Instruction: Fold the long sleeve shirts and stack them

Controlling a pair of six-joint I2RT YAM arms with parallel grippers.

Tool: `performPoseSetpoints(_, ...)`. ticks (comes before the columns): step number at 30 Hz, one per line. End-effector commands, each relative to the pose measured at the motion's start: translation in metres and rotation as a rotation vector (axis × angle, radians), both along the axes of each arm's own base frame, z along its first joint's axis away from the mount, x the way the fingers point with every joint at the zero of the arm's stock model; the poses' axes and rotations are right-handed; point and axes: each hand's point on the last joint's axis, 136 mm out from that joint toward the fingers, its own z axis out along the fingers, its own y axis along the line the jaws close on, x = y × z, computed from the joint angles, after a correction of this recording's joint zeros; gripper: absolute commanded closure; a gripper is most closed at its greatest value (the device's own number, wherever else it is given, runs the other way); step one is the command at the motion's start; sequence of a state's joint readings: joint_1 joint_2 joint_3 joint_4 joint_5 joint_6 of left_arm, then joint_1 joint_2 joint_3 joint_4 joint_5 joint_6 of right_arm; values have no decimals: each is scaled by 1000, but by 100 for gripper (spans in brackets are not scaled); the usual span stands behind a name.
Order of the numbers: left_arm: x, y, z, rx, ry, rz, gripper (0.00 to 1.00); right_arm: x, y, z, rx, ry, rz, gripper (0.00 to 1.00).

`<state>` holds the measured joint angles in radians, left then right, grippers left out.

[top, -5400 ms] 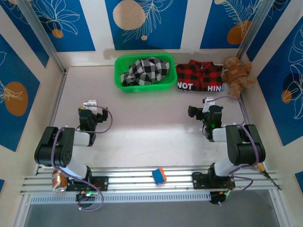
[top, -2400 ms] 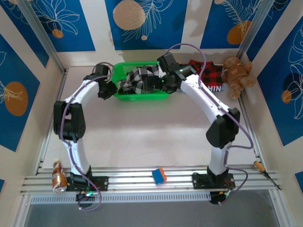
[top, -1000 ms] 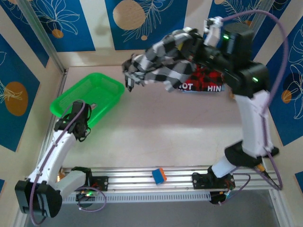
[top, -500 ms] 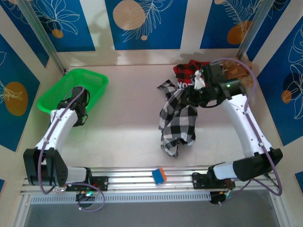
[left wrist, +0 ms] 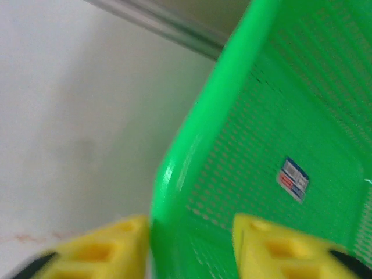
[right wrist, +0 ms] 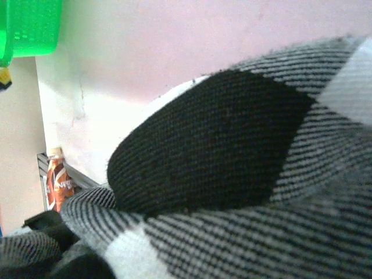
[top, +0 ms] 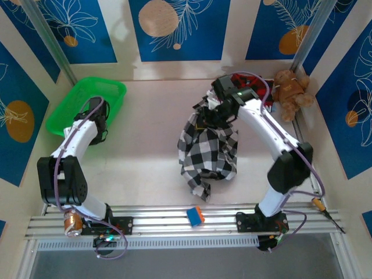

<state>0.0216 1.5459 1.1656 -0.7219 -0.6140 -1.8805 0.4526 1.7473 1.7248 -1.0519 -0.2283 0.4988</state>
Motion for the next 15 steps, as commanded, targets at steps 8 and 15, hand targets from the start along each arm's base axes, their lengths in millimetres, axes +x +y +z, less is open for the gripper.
performPoseSetpoints(8,16,7,4,-53,-228,8,1,59,40,-7,-24,1,26,45)
performPoseSetpoints(15,20,-24,49,-34,-267,-289,0,41,-2,24,-142,-134,2,23)
